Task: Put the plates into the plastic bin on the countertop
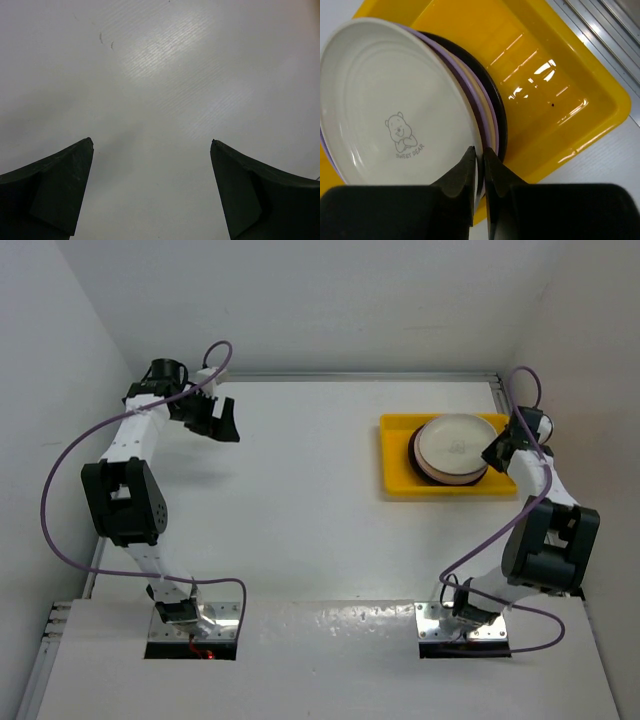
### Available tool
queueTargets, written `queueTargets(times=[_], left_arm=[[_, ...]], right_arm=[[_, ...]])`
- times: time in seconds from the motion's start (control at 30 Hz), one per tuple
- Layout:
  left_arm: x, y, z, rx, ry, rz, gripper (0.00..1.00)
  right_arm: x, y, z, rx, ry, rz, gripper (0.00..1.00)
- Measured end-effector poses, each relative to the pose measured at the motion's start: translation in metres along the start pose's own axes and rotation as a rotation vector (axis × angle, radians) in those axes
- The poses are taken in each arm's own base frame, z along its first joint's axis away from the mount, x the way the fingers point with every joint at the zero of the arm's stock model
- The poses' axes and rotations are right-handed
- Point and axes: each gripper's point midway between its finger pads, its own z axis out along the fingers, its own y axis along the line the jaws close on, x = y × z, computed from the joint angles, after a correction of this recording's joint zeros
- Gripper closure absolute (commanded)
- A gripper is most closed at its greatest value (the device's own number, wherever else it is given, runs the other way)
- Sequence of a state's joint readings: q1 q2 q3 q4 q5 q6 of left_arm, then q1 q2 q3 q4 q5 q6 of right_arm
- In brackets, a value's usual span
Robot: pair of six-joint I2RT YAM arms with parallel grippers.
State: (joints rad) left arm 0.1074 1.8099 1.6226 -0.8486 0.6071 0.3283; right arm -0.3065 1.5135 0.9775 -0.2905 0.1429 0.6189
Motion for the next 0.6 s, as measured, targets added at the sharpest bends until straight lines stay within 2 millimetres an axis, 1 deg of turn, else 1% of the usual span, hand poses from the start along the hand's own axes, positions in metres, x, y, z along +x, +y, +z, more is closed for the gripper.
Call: queueTargets(times=[0.03,0.07,0.1,0.2,0.3,0.37,0.43,0.47,0.5,0.53,0.6], left_arm=[[0.002,0.0,0.001,0.003,0.003,-0.004,0.0],[0.004,0.0,0.001,0.004,0.005,-0.009,0.0],[0.006,0.0,0.001,0.006,0.01,-0.013,0.0],[0.012,0.003,0.0,0.004,0.016,-0.03,0.0],[0.012,0.007,-0.004,-0.005,0.009,-0.034,0.0],[0.012,0.009,-0.008,-0.013,0.002,-0.035,0.0],[0.011,0.009,-0.011,-0.018,-0.003,-0.036,0.0],[0.012,0.009,-0.012,-0.019,-0.004,-0.036,0.0],[0.012,0.008,-0.013,-0.019,-0.005,-0.035,0.0],[0.012,0.007,-0.014,-0.02,-0.005,-0.035,0.0],[0.013,0.006,-0.014,-0.018,-0.007,-0.034,0.0]], right_arm=[[-0.002,0.0,0.002,0.002,-0.003,-0.002,0.69],[-0.004,0.0,0.004,0.004,-0.005,-0.01,0.58],[-0.005,0.0,0.005,0.006,-0.008,-0.019,0.36],[-0.007,-0.002,0.007,0.015,-0.012,-0.046,0.25],[-0.008,-0.004,0.005,0.019,-0.008,-0.071,0.2],[-0.01,-0.004,-0.002,0.018,-0.014,-0.084,0.15],[-0.017,-0.004,-0.022,0.012,-0.046,-0.086,0.09],[-0.021,-0.005,-0.034,0.005,-0.073,-0.082,0.09],[-0.026,-0.004,-0.051,-0.009,-0.109,-0.072,0.09],[-0.03,-0.005,-0.071,-0.029,-0.154,-0.054,0.06],[-0.031,-0.006,-0.102,-0.07,-0.223,-0.017,0.02]])
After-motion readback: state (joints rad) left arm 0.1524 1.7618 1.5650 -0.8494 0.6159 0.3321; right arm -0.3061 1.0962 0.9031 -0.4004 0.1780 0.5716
